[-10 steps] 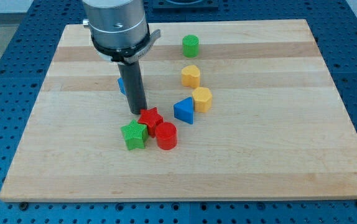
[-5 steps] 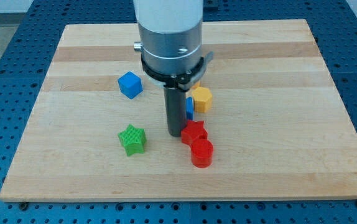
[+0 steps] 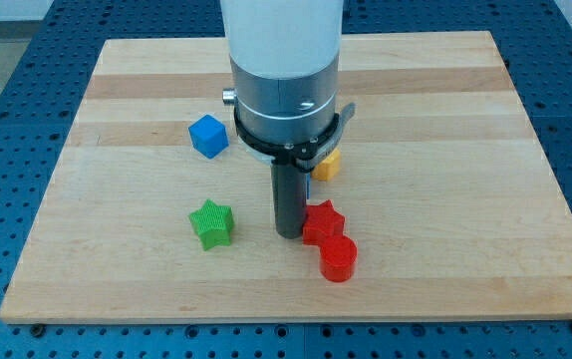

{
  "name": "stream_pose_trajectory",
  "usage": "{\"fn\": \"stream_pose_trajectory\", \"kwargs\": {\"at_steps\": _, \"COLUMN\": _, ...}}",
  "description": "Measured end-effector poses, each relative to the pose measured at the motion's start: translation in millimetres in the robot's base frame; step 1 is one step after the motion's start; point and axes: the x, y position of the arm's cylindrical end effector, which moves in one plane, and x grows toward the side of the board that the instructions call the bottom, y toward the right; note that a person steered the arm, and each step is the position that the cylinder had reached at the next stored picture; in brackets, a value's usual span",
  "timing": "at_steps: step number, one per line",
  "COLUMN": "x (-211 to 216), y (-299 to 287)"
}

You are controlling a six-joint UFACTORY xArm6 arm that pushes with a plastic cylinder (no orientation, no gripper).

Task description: Place both the red blocks at the bottom center

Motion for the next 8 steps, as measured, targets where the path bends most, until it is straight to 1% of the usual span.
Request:
{"fn": "stream_pose_trajectory", "kwargs": {"at_steps": 1, "x": -14, "y": -3}}
{"fn": "stream_pose_trajectory", "kwargs": {"at_steps": 2, "x": -47, "y": 3}}
{"fn": "stream_pose_trajectory", "kwargs": {"at_steps": 3, "x": -47, "y": 36}}
{"fn": "stream_pose_trajectory", "kwargs": {"at_steps": 4, "x": -45, "y": 40}}
{"fn": "stream_pose_trajectory", "kwargs": {"at_steps": 6, "x": -26, "y": 40}}
{"fn": "stream_pose_trajectory", "kwargs": {"at_steps": 8, "x": -25, "y": 40}}
